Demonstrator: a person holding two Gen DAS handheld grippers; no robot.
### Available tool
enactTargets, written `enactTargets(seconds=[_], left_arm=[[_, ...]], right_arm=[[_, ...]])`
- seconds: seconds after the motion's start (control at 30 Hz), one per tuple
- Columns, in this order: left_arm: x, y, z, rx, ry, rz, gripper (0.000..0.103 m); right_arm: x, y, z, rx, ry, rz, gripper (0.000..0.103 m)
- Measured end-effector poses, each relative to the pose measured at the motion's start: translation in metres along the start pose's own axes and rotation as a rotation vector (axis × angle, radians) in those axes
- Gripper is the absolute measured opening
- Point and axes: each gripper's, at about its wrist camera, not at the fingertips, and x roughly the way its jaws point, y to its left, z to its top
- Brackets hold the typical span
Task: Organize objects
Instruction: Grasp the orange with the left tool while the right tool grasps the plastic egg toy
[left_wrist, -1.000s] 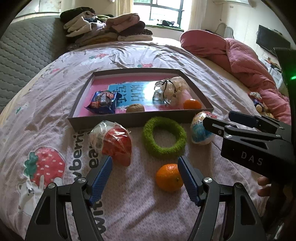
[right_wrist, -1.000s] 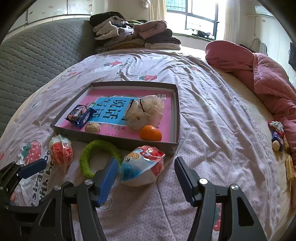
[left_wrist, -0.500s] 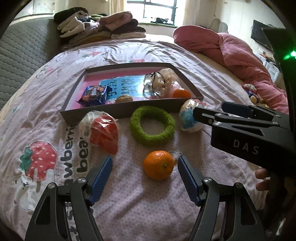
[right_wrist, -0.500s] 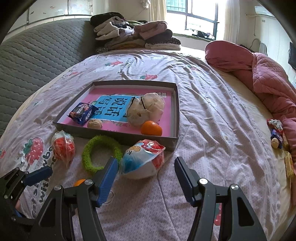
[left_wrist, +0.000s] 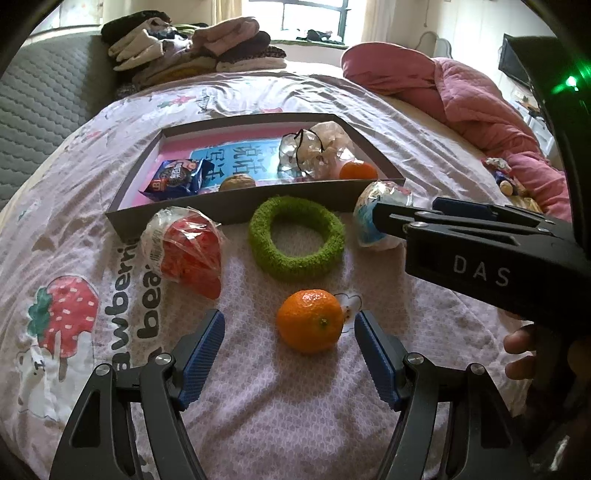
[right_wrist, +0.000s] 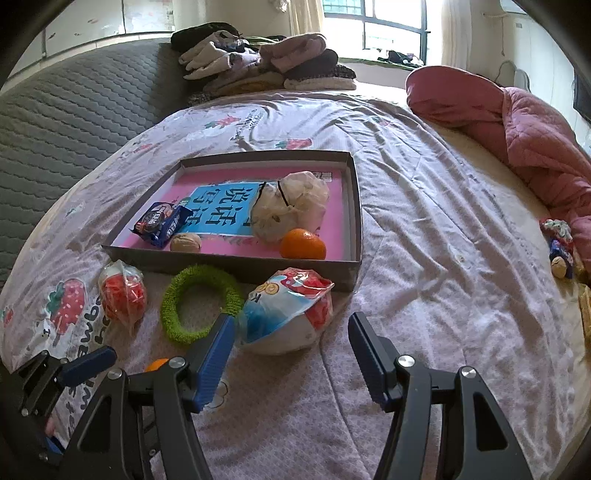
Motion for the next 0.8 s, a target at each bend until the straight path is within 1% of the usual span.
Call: enactTargets(seconds=[0.27,0.37,0.6,0.8], left_arm=[[0.012,-0.001,-0.001,0.002,0.007,-0.01,0.074],[0.014,-0.003,-0.001,0.008,0.0,0.004,0.074],[0.023,-0.001,0.0,0.0,0.005,0.014,0.074],[0.028,0.001,0.0,-0.005,0.008,0.011,0.074]], right_arm=[[0.011,-0.003,0.004,0.026,0.012,-0.001,0.063],[0.015,-0.003,0.004,0.04,0.017,0.007,0.063],[0.024,-0.004,0.003,0.08,0.025,0.041,0.064],[0.03,-0.01,0.005,0.14,0.034,0.091,0.064]])
